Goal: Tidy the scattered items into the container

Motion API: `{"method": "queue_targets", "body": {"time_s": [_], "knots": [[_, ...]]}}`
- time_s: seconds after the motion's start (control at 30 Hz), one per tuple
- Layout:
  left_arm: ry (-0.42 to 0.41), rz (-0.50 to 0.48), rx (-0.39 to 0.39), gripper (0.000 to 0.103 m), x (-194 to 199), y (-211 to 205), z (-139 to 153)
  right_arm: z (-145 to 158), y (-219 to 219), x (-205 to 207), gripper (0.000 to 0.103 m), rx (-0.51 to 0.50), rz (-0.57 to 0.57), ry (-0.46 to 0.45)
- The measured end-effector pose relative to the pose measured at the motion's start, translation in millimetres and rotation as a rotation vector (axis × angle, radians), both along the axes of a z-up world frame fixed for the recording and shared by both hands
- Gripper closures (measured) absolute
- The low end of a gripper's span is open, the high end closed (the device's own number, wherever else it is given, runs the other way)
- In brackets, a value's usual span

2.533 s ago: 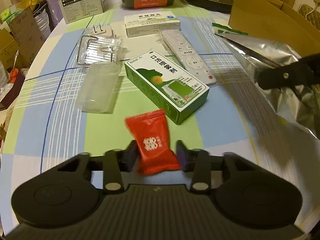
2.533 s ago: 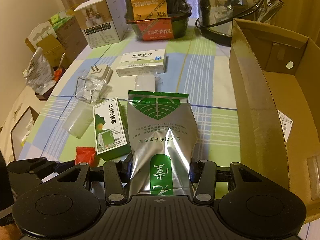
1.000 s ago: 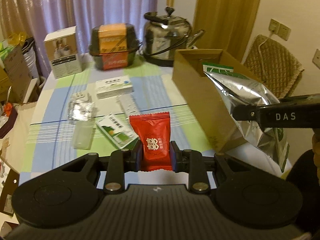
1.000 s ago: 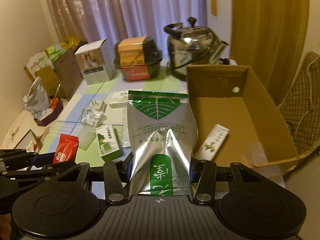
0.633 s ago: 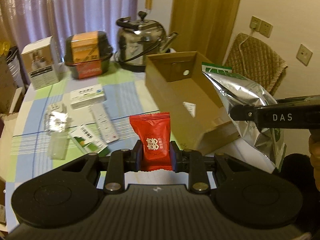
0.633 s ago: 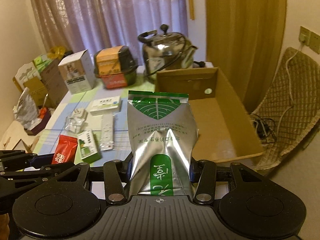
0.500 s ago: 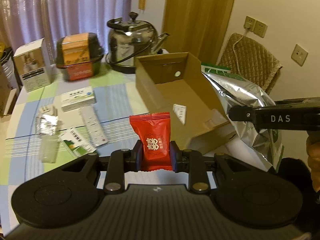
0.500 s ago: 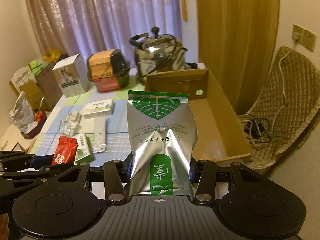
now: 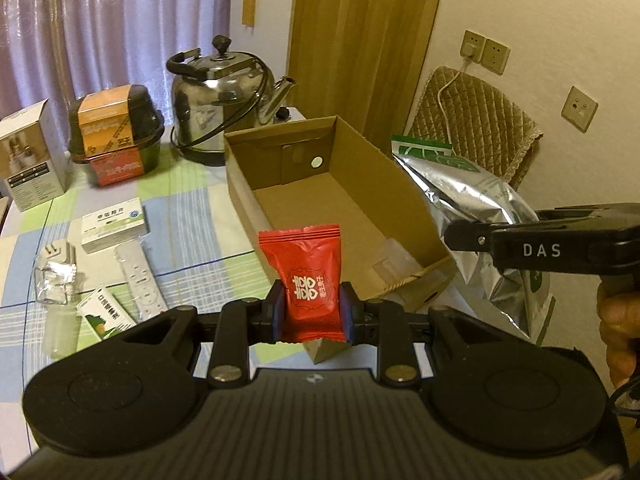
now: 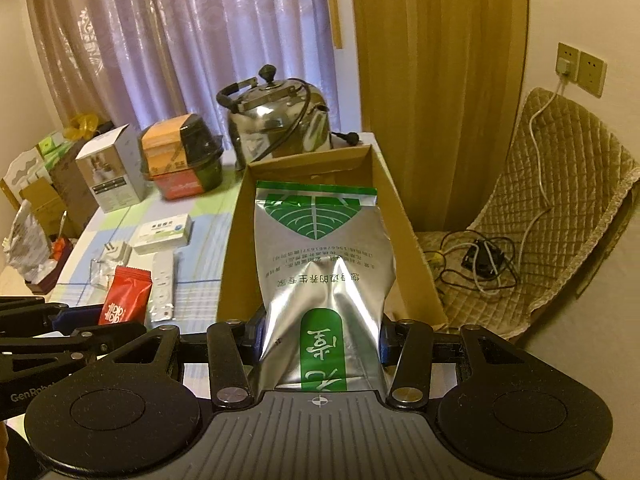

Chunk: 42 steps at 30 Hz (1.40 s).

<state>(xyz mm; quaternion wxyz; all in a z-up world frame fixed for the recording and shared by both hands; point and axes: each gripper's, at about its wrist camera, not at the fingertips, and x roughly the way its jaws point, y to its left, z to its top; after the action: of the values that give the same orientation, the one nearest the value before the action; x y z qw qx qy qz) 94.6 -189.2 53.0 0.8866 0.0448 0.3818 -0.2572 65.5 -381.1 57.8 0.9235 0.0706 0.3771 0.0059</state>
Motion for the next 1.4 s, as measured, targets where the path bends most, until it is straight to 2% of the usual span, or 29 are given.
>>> {"method": "queue_targets", "body": {"time_s": [0.7, 1.4], "knots": [[0.005, -0.039, -0.009, 0.08, 19.6, -32.9, -2.9, -6.2, -29.8, 22.2, 0.053, 0.002, -0.025, 0.002], [0.0, -0.008, -0.05, 0.08, 56.4, -49.1, -2.5, -9.6, -30.0, 63.6, 0.053, -0.039, 0.016, 0.006]]}}
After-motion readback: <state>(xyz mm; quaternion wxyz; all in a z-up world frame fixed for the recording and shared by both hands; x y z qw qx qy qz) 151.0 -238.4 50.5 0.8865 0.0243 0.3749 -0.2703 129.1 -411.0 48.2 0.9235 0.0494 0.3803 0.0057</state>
